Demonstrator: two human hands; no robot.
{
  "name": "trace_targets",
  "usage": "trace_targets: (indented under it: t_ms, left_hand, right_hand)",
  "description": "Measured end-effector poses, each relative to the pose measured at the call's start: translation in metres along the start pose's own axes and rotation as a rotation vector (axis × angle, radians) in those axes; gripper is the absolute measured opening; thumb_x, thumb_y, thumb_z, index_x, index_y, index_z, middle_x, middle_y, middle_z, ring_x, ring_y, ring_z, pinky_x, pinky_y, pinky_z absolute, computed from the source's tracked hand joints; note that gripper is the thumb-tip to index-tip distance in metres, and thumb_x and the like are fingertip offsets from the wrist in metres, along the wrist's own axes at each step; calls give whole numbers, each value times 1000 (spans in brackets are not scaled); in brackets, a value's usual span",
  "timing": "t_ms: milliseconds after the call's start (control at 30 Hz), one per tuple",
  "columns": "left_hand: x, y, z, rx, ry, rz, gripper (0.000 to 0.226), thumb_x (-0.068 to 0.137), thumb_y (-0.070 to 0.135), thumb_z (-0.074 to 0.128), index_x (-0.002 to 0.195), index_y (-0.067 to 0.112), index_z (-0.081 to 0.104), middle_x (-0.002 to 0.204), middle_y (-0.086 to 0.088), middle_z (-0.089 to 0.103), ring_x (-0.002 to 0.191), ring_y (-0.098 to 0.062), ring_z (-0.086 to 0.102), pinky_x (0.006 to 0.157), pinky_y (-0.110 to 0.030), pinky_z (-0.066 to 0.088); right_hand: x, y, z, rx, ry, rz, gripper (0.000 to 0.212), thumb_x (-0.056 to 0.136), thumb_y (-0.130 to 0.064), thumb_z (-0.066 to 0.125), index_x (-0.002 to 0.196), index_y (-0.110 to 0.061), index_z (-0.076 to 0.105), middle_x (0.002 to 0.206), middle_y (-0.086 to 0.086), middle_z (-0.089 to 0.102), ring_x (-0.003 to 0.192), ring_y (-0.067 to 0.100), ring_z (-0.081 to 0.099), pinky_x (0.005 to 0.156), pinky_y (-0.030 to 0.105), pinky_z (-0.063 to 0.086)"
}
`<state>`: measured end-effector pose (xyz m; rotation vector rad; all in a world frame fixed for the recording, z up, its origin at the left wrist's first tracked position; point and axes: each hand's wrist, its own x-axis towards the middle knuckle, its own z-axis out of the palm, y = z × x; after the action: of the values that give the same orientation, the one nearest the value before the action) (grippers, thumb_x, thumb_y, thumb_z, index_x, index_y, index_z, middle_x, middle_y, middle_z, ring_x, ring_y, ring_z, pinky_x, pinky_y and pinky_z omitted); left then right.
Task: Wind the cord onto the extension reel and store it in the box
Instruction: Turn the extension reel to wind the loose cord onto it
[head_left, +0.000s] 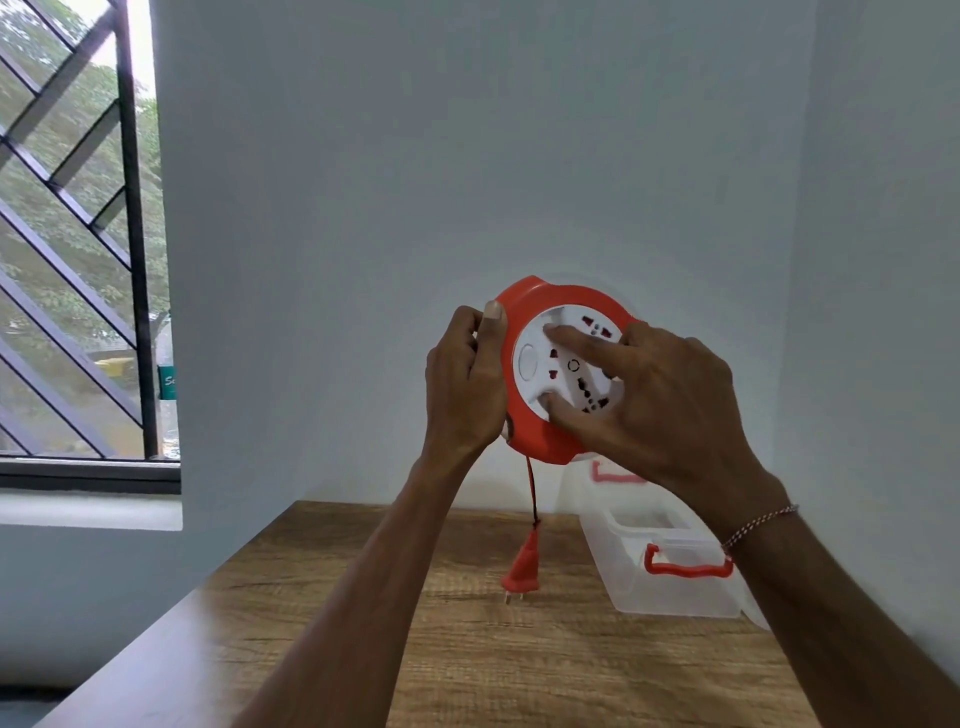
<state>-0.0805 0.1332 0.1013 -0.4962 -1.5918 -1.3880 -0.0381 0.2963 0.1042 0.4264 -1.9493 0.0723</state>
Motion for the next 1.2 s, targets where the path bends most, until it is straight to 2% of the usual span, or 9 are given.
trace_targets:
  t_ms: [100,233,367,467,567,733,967,1067,1200]
  left_hand:
    - [0,0,-1,6,1,4,40,101,40,40,93,5,56,77,-9,67,66,-23,65,63,-44,57]
    - [0,0,0,1,-19,-9,39,101,41,39,93,6,57,79,-8,67,67,-24,66,65,-47,59]
    - [0,1,0,2,-29,-13,39,101,40,39,95,6,57,79,-6,68,67,-21,66,64,-39,60]
    - [0,1,0,-3,-34,0,37,101,37,39,95,6,57,74,1,65,62,-12,63,58,-25,56]
    - [1,0,-1,-12,-32,8,38,101,37,39,94,4,57,73,0,65,60,-9,62,57,-24,55]
    - [1,-2,-2,1,-44,7,39,101,39,39,93,5,56,74,-2,66,62,-15,65,60,-34,58]
    - [0,0,0,17,-66,7,36,101,39,40,97,8,57,77,6,66,69,-12,68,62,-28,60]
    - [0,-1,1,10,-72,10,36,101,39,40,96,8,57,76,7,66,67,-11,68,62,-28,60]
    - [0,-3,2,15,-69,21,33,100,39,42,95,11,58,76,8,66,67,-13,69,63,-31,61]
  right_hand:
    - [0,-5,-2,-5,15,28,71,74,-79,46,126,-33,59,96,4,73,79,23,68,73,34,54]
    - [2,-4,-9,-13,-6,-6,65,77,-74,51,124,-30,60,105,6,71,89,25,62,72,36,52]
    - [6,-1,-17,63,24,-163,28,78,-36,71,104,-23,71,108,8,66,96,24,54,73,36,55]
    - [6,-3,-23,10,-153,-211,39,63,-20,85,99,-29,73,127,8,59,112,31,49,82,47,53]
    - [4,-10,-25,-75,-287,-202,53,62,-27,85,111,-38,67,143,4,45,124,32,40,92,48,46]
    - [4,-13,-22,-170,-285,-175,61,65,-35,81,121,-44,59,141,7,46,118,36,44,90,48,45]
    - [1,-8,-14,-90,-190,-61,58,73,-30,77,125,-44,56,121,14,58,101,32,58,80,44,52]
    - [-2,-4,-12,-43,-159,-41,55,71,-42,73,124,-43,57,109,12,63,89,29,62,75,41,55]
    - [-2,0,-9,19,-109,-4,56,69,-57,65,122,-40,60,109,10,68,87,27,66,77,41,54]
